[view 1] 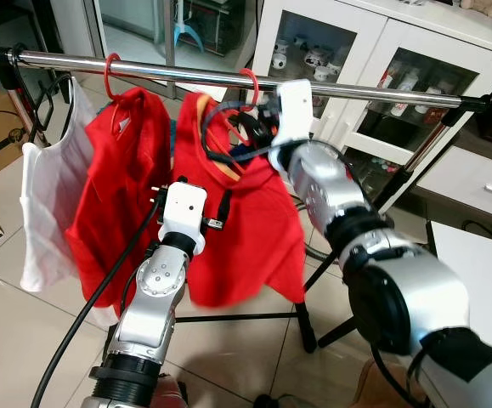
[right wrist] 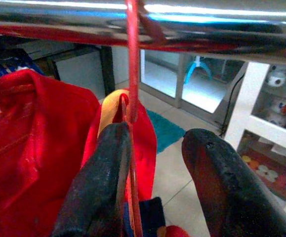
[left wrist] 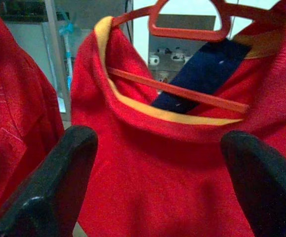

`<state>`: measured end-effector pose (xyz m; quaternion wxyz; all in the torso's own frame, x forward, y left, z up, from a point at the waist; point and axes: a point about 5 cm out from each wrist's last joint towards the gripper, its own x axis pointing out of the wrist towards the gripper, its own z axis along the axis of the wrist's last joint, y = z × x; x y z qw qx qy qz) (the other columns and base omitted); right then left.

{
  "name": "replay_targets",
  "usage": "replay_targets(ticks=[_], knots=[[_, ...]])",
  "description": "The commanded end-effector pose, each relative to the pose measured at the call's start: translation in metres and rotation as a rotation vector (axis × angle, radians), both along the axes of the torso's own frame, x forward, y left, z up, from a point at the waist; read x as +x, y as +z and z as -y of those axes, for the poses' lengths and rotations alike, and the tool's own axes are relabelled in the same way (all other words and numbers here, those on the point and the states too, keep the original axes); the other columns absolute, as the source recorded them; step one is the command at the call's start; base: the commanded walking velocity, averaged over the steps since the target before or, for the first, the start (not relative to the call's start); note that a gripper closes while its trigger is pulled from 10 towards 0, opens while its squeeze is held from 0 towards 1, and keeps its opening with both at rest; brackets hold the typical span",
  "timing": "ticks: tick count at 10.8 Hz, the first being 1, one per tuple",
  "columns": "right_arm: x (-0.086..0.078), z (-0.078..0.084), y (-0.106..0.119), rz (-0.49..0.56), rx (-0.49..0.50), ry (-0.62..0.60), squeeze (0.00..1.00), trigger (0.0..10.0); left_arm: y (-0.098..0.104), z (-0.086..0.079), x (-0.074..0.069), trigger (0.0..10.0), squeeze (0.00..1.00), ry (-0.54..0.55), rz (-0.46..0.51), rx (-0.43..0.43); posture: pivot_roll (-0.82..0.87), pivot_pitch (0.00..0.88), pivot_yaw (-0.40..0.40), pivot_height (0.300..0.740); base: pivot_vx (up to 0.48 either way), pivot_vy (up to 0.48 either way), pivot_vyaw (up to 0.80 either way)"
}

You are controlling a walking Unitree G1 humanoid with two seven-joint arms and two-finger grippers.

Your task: Hang hanger

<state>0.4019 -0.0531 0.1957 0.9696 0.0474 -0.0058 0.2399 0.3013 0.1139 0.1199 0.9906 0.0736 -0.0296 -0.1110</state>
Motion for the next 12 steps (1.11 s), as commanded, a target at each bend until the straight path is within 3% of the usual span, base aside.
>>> replay_targets(ticks=[1,4,6,9,10,12], knots=[[0.001,0.014,-0.001,0.023,-0.024,-0.036,1.00,10.0,0.001,0.006,0.002,10.0,0.00,-0.027,0.002,0.001,0.13,0.074,-0.139,0.740,0.000,0.000,0.00],[-0.013,0.059,-0.031,0.107,-0.077,-0.185,1.00,10.0,-0.002,0.009,-0.001,10.0,0.00,-0.027,-0.017,-0.077,0.11,0.071,-0.126,0.740,0.000,0.000,0.00],[-0.033,0.077,-0.040,0.241,-0.103,-0.267,1.00,10.0,0.003,0.010,-0.003,10.0,0.00,-0.053,0.034,-0.016,0.09,0.066,-0.111,0.740,0.000,0.000,0.00],[-0.058,0.103,-0.039,0.359,-0.054,-0.416,1.00,10.0,0.003,-0.001,-0.008,10.0,0.00,-0.037,0.053,0.001,0.08,0.058,-0.088,0.740,0.000,0.000,0.00],[-0.065,0.105,-0.033,0.417,-0.053,-0.425,0.00,10.0,0.003,-0.002,-0.011,10.0,0.00,-0.037,0.067,0.004,0.07,0.054,-0.084,0.740,0.000,0.000,0.00],[-0.071,0.101,-0.039,0.387,-0.051,-0.400,0.00,10.0,0.004,0.002,-0.013,10.0,0.00,-0.049,0.084,-0.015,0.06,0.049,-0.081,0.740,0.000,0.000,0.00]])
